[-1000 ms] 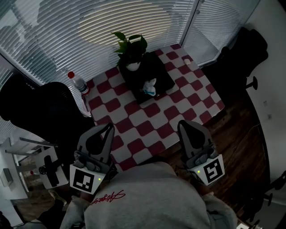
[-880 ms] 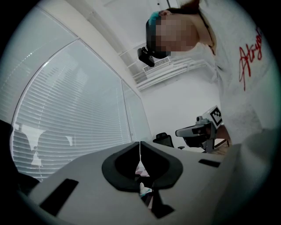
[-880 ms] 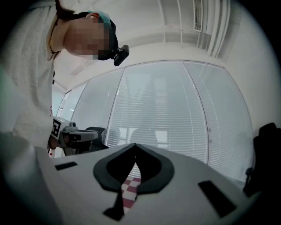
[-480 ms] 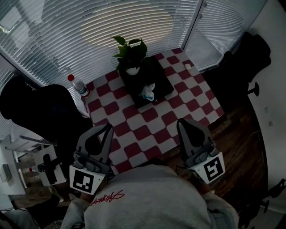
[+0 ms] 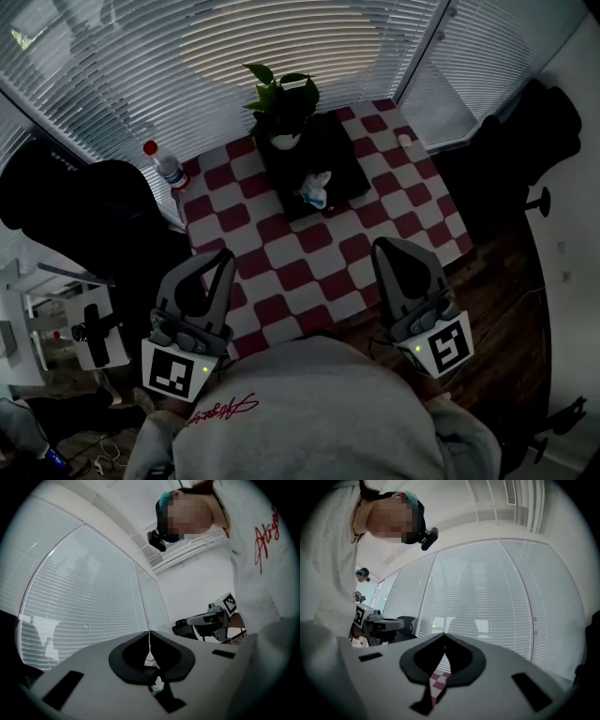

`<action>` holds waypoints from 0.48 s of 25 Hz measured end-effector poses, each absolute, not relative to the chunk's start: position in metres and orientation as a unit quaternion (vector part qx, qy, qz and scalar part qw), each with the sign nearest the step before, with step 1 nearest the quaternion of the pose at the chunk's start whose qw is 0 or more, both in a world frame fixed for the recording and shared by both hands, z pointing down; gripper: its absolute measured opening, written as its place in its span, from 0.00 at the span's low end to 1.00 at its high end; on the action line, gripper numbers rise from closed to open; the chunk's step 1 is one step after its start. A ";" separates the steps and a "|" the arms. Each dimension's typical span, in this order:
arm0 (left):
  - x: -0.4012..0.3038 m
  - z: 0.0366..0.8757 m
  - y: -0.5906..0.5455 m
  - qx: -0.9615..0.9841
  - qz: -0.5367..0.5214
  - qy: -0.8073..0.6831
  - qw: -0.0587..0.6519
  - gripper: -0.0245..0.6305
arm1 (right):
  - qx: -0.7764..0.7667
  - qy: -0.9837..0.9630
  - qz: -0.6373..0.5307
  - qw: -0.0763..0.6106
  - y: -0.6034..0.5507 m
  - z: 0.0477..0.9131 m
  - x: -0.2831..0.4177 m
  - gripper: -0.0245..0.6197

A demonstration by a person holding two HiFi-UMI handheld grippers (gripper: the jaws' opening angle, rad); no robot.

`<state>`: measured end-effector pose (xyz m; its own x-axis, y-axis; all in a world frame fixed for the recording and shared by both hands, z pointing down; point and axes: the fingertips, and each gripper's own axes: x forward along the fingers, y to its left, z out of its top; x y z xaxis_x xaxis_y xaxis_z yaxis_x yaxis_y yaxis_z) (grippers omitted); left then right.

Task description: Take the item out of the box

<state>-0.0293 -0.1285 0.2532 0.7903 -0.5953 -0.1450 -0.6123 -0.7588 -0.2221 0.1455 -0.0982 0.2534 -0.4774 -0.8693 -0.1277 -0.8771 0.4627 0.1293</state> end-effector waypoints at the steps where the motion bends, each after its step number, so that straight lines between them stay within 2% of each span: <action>1: -0.029 0.253 -0.129 -0.936 0.033 0.324 0.130 0.07 | -0.509 0.856 0.090 0.021 -0.100 0.254 0.146 0.05; 12: -0.049 0.256 -0.133 -0.918 0.023 0.373 0.131 0.06 | -0.478 0.872 0.100 0.021 -0.123 0.256 0.136 0.05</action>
<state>-0.0488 -0.1325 0.2561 0.7206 -0.6792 -0.1398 -0.6912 -0.6874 -0.2229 0.1363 -0.1232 0.2557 -0.5414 -0.8303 -0.1321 -0.8387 0.5225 0.1533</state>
